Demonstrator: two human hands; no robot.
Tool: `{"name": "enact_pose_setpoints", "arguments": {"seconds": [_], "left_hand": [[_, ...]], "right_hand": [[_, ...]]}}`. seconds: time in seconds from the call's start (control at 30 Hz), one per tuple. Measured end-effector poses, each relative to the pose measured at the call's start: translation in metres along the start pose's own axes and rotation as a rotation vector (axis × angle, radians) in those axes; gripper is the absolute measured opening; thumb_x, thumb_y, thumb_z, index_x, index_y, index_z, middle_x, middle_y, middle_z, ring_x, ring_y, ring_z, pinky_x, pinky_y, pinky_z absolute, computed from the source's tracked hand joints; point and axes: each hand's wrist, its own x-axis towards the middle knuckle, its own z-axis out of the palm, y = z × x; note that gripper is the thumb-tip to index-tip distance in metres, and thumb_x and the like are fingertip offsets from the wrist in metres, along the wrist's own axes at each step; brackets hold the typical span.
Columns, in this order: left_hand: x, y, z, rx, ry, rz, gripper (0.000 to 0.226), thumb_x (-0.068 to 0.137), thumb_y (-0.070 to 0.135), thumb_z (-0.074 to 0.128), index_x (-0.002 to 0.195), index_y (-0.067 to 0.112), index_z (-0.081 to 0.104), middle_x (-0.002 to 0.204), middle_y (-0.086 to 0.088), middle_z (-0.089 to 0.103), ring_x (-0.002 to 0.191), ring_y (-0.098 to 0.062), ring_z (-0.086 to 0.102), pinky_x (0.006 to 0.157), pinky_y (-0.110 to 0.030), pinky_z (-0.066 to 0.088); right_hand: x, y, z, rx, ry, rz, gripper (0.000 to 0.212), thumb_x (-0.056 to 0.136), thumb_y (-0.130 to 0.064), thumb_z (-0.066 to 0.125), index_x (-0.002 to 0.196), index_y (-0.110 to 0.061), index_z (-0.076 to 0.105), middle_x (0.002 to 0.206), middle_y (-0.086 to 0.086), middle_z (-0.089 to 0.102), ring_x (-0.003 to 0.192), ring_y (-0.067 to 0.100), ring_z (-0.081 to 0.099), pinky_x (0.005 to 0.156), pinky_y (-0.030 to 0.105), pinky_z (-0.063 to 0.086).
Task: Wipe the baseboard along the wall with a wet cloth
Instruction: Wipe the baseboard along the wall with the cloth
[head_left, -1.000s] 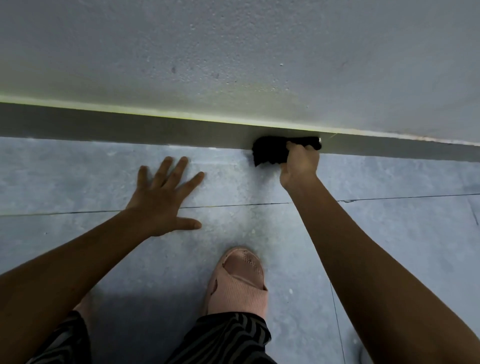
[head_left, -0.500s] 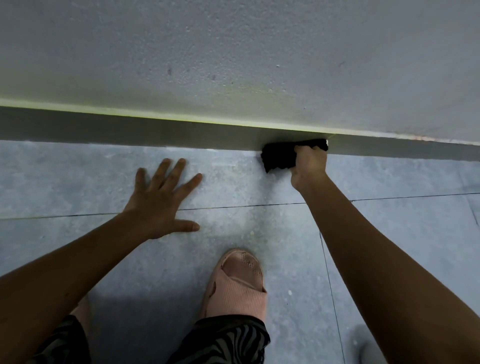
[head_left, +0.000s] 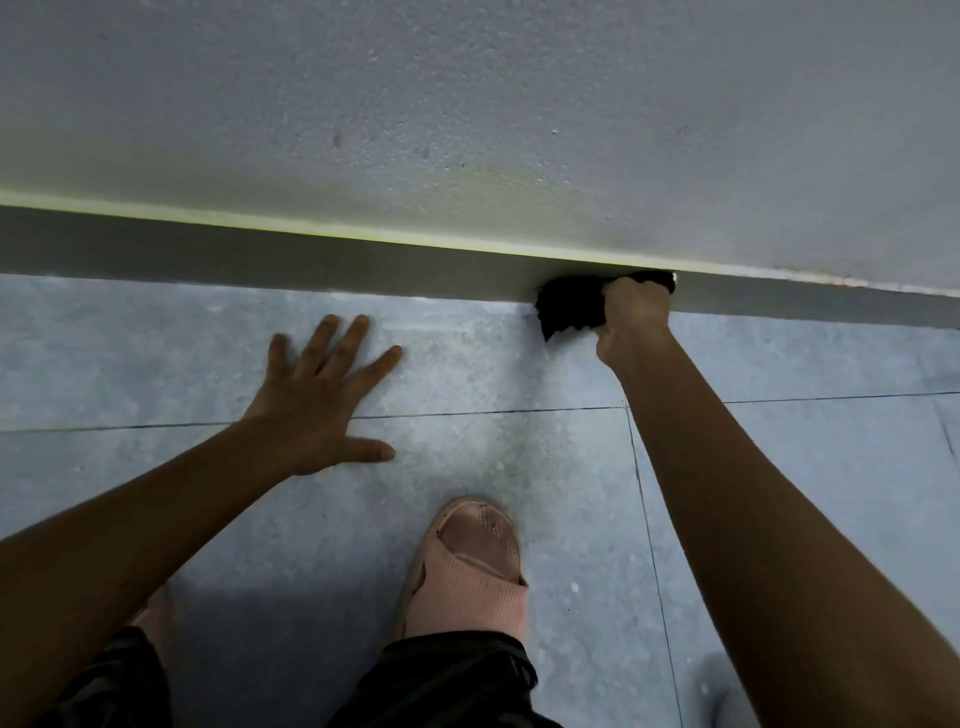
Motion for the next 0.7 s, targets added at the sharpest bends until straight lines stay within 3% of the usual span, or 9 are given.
{"name": "enact_pose_setpoints", "arguments": {"seconds": [0.1, 0.23, 0.33, 0.43, 0.5, 0.63, 0.7], "left_hand": [[0.001, -0.002, -0.002, -0.009, -0.017, -0.003, 0.107, 0.072, 0.081, 0.039, 0.133, 0.033, -0.034, 0.152, -0.007, -0.036, 0.141, -0.031, -0.029, 0.113, -0.061, -0.004], [0.002, -0.003, -0.001, -0.006, -0.007, -0.003, 0.107, 0.071, 0.082, 0.039, 0.132, 0.034, -0.035, 0.152, -0.007, -0.035, 0.141, -0.031, -0.029, 0.113, -0.061, -0.004], [0.001, -0.002, 0.000, -0.017, -0.001, -0.005, 0.107, 0.072, 0.081, 0.039, 0.133, 0.033, -0.034, 0.152, -0.007, -0.035, 0.141, -0.031, -0.029, 0.113, -0.061, -0.004], [0.001, -0.003, 0.000, -0.004, 0.002, -0.005, 0.107, 0.071, 0.082, 0.039, 0.133, 0.033, -0.034, 0.152, -0.007, -0.035, 0.141, -0.031, -0.029, 0.113, -0.061, -0.003], [0.001, -0.003, 0.000, -0.005, 0.011, -0.001, 0.107, 0.071, 0.082, 0.039, 0.133, 0.033, -0.033, 0.153, -0.008, -0.034, 0.141, -0.032, -0.028, 0.113, -0.061, -0.003], [0.001, -0.003, 0.000, -0.006, 0.005, -0.005, 0.106, 0.071, 0.082, 0.039, 0.133, 0.033, -0.033, 0.153, -0.007, -0.034, 0.141, -0.031, -0.028, 0.112, -0.061, -0.004], [0.002, -0.003, 0.001, -0.015, 0.009, -0.009, 0.106, 0.071, 0.082, 0.039, 0.133, 0.033, -0.033, 0.153, -0.007, -0.034, 0.141, -0.031, -0.029, 0.112, -0.061, -0.004]], "right_hand": [[-0.001, -0.002, -0.001, -0.057, 0.028, -0.055, 0.010, 0.093, -0.008, 0.040, 0.099, -0.015, 0.038, 0.084, 0.000, 0.044, 0.083, 0.019, 0.045, 0.063, 0.025, 0.042], [-0.002, 0.001, 0.004, -0.067, -0.078, -0.002, 0.022, 0.093, -0.003, 0.043, 0.077, -0.018, 0.041, 0.073, -0.003, 0.040, 0.070, 0.017, 0.048, 0.075, 0.030, 0.044], [0.000, 0.003, 0.001, -0.044, -0.028, -0.063, 0.011, 0.092, -0.002, 0.043, 0.096, -0.012, 0.046, 0.075, 0.000, 0.045, 0.062, 0.012, 0.044, 0.078, 0.030, 0.042], [0.002, 0.010, 0.000, -0.009, 0.019, -0.119, 0.034, 0.088, 0.001, 0.039, 0.119, -0.005, 0.050, 0.106, 0.009, 0.053, 0.075, 0.018, 0.048, 0.066, 0.028, 0.042], [-0.001, 0.012, 0.004, -0.071, 0.044, -0.104, 0.044, 0.088, 0.000, 0.039, 0.131, -0.006, 0.045, 0.122, 0.010, 0.049, 0.082, 0.021, 0.048, 0.069, 0.029, 0.042], [-0.003, 0.008, -0.002, -0.075, -0.111, 0.059, 0.037, 0.091, -0.002, 0.042, 0.127, -0.002, 0.049, 0.109, 0.016, 0.058, 0.105, 0.031, 0.056, 0.094, 0.038, 0.049], [-0.007, 0.010, -0.014, -0.131, -0.144, 0.059, 0.027, 0.089, -0.004, 0.045, 0.114, -0.002, 0.054, 0.103, 0.018, 0.059, 0.097, 0.031, 0.058, 0.085, 0.041, 0.051]]}}
